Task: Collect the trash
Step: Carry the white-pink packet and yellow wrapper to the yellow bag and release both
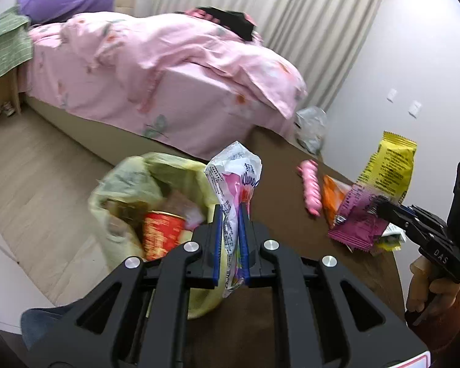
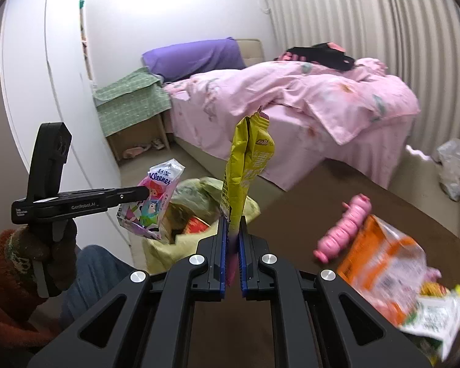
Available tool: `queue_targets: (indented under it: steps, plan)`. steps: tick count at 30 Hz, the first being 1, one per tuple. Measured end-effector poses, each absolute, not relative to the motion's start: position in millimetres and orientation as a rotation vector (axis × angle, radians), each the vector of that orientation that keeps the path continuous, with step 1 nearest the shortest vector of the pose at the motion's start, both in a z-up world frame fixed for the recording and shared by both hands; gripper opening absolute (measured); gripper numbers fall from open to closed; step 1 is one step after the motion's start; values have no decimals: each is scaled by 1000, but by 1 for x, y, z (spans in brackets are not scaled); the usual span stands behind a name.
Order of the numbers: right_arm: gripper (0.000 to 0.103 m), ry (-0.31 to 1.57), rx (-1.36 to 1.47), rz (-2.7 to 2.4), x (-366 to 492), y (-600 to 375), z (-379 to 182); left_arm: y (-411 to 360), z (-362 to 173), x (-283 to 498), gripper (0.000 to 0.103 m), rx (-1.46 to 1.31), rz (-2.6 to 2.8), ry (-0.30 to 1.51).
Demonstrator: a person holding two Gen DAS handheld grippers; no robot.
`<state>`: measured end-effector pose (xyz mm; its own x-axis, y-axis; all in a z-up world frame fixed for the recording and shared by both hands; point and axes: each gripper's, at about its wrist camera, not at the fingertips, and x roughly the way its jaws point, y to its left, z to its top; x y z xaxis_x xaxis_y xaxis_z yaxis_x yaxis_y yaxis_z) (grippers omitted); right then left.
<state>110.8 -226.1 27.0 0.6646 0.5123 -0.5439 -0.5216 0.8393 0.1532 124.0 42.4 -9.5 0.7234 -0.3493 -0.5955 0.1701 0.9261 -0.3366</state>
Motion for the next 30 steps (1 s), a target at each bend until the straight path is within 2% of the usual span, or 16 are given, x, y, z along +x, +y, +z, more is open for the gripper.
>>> queue_targets:
  steps: [11,17,30]
  plan:
    - [9,695,4,757,190,-141,10,117,-20,156,10,-374,-221,736]
    - [9,798,-2,788,221,-101,-26,120,-41,179,10,-391,-255,784]
    - [8,1039,-15,766,254,-80,-98,114,-109,206,10,-401,-269,955]
